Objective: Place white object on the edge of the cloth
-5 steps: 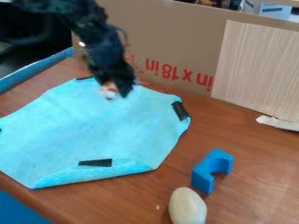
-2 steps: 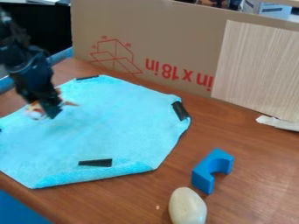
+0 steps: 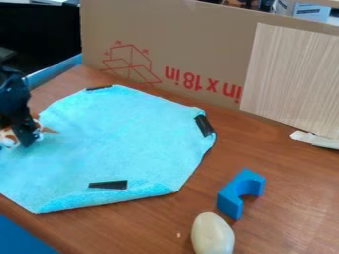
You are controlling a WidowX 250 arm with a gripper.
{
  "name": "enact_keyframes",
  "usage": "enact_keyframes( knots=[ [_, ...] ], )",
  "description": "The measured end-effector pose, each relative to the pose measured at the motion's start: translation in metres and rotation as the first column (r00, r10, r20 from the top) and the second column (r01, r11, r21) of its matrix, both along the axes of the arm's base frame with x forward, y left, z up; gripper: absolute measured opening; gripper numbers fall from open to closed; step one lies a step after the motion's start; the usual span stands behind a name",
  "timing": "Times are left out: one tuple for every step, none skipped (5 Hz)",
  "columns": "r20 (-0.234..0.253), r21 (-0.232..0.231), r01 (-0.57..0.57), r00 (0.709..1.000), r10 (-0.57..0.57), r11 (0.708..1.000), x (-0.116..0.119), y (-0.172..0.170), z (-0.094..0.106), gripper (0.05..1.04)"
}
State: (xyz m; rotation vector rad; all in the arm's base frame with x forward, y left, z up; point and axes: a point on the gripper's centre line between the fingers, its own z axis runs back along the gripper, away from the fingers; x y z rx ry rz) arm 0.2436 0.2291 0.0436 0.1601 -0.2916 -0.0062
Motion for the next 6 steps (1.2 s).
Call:
enact_keyframes(
  knots=[
    [0.002, 0.002, 0.019, 1.000, -0.019, 1.000, -0.007, 0.008, 0.000, 0.649],
    [0.012, -0.039, 0.030, 0.999, -0.029, 0.999, -0.007, 0.003, 0.000, 0.937],
    [0.019, -0.065, 0.015, 1.000, -0.014, 0.998, -0.006, -0.001, 0.000, 1.013],
    [0.031, -0.101, 0.000, 1.000, 0.003, 0.995, -0.006, -0.009, 0.010, 1.008],
    [-0.001, -0.093, -0.013, 1.000, 0.013, 0.996, 0.001, -0.018, 0.048, 1.003],
    [-0.114, 0.046, -0.059, 0.991, 0.064, 0.997, 0.004, -0.029, 0.094, 1.003]
  ],
)
